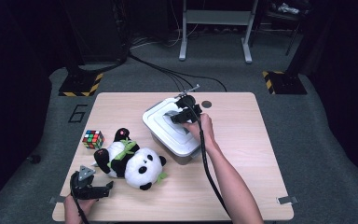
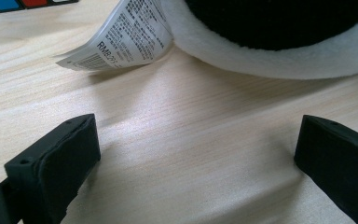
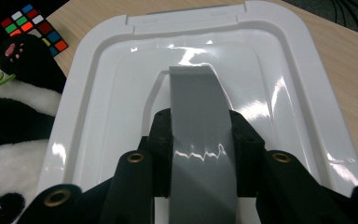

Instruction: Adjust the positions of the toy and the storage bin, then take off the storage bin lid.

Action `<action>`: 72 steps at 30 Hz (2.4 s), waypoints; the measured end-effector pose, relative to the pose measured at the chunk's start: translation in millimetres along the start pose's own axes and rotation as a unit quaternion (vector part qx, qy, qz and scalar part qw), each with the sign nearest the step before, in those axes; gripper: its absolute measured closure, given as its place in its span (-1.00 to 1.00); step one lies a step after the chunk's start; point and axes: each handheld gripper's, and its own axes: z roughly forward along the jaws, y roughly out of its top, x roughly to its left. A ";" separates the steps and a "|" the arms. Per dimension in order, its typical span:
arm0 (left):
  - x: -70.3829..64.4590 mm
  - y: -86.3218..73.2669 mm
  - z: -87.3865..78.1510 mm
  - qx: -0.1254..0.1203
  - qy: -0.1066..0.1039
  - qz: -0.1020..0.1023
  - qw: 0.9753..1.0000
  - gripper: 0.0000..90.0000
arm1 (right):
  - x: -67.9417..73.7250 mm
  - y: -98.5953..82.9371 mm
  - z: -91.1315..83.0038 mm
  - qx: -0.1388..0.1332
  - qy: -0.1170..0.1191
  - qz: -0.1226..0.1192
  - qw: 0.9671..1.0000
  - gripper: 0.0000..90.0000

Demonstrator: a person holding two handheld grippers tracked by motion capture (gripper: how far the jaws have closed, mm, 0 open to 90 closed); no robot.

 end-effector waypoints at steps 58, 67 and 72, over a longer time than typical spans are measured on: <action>-0.6 -0.1 0.4 -0.003 0.001 -0.004 1.000 -1.00 | -7.2 8.0 -55.4 -0.046 -0.041 -0.018 0.998 0.48; 0.6 0.1 -0.6 0.004 0.000 0.006 1.000 -1.00 | -17.2 2.7 -71.4 -0.055 -0.055 -0.011 0.997 0.48; 0.6 0.1 -0.6 0.004 0.000 0.006 1.000 -1.00 | -24.7 -3.3 -80.1 -0.057 -0.063 -0.001 0.996 0.48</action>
